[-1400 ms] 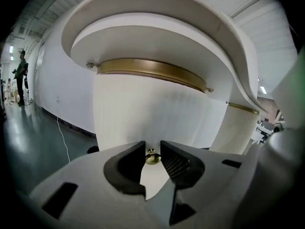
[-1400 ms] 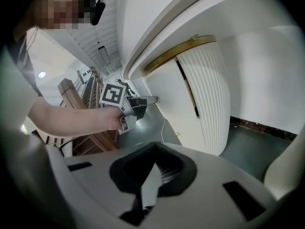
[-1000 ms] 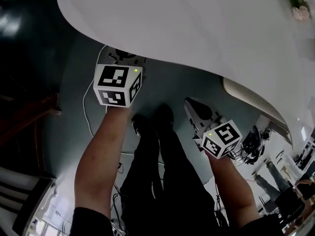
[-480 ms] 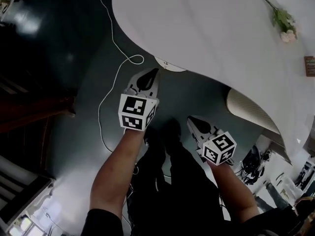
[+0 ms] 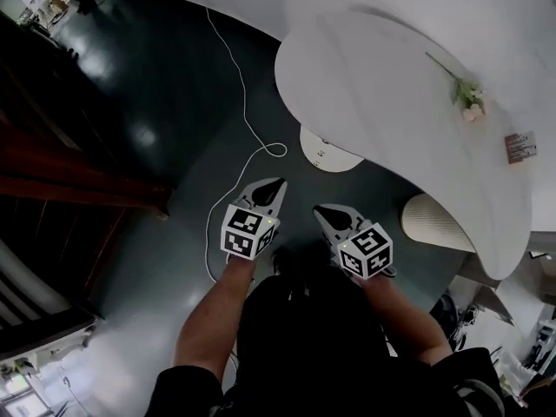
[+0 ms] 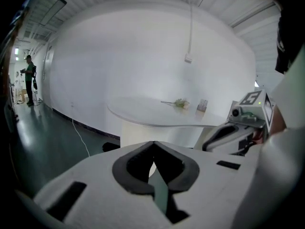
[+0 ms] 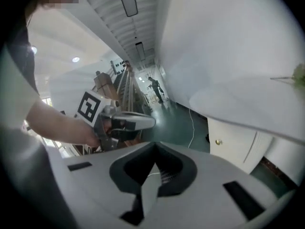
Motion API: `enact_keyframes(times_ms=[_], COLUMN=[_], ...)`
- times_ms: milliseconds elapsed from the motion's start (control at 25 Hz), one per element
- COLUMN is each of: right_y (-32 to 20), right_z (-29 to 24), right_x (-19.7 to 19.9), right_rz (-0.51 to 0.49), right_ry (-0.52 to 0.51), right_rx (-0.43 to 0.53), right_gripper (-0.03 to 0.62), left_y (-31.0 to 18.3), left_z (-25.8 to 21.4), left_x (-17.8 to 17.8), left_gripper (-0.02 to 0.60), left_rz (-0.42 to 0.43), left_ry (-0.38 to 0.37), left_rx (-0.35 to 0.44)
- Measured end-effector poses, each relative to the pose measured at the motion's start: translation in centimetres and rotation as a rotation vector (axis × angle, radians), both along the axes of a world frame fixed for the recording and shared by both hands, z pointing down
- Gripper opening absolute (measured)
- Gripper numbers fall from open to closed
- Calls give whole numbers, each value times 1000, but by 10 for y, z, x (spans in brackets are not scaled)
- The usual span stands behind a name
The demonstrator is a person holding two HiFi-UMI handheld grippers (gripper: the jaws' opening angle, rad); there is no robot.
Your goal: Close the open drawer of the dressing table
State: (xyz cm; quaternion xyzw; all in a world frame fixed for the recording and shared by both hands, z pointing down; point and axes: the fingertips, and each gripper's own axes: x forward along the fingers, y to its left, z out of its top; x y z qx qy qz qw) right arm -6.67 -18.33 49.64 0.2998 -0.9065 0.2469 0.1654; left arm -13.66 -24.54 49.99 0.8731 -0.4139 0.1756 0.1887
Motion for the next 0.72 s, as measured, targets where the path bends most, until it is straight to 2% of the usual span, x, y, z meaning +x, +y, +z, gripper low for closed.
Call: enact_keyframes(times_ms=[160, 360, 520, 600, 720], right_y=[-3, 28, 42, 40, 40], right_z=[-52, -82, -108, -123, -144], right_x=[-16, -29, -42, -48, -45], right_rz=[0, -36, -47, -62, -93], right_ry=[-15, 26, 60, 66, 62], right_rx=[90, 106, 141, 166, 190], right_gripper=[6, 6, 6, 6, 5], left_y=[25, 71, 95, 95, 93], left_z=[-41, -82, -104, -115, -138], left_x=[-40, -77, -114, -122, -115], left_gripper=[8, 8, 8, 8, 9], left_rz=[-65, -85, -139, -164, -173], left_ry=[0, -10, -14, 4, 25], left_rx=[-10, 6, 36, 53, 79])
